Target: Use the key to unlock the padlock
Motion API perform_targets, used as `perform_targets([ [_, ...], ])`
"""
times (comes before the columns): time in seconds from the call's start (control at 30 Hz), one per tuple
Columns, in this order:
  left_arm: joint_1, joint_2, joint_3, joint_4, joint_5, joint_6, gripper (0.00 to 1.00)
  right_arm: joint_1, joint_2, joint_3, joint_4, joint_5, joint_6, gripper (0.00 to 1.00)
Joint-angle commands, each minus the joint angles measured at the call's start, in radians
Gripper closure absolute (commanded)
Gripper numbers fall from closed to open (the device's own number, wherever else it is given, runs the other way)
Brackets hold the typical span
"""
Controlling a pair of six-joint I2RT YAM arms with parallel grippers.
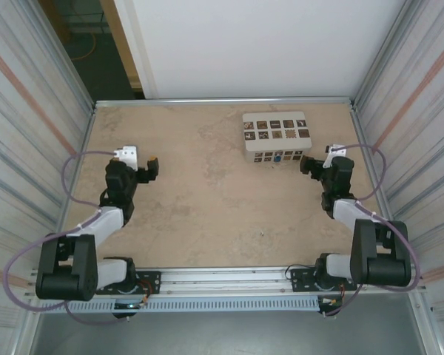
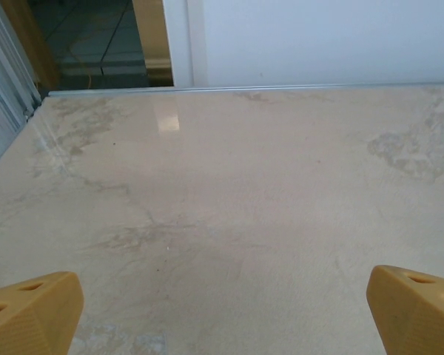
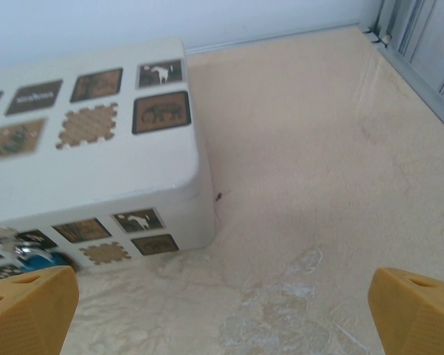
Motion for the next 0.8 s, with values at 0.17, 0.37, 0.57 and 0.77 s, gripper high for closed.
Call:
perform_targets([
  [0.17,-0.009,0.022,0.277,-0.41,0.144,-0.344,0.01,-0.065,-0.083,0.121,-0.298,-0.122,0.272,0.01],
  [0.37,-0.127,0.13,0.392,-0.469,0.228,-0.402,0.01,-0.101,-0.021,0.159,-0.253,-0.257,0.393,0.01],
  [0.57,-0.285,0.304,0.543,-0.472,0.264,-0.421,0.01,-0.107,0.121,0.238,-0.206,-0.323,0.41,0.01],
  [0.77,-0.37,0.472,0.679,-0.43,0.333,-0.478,0.01,-0.109,0.267,0.31,-0.141,-0.386,0.419,0.01],
])
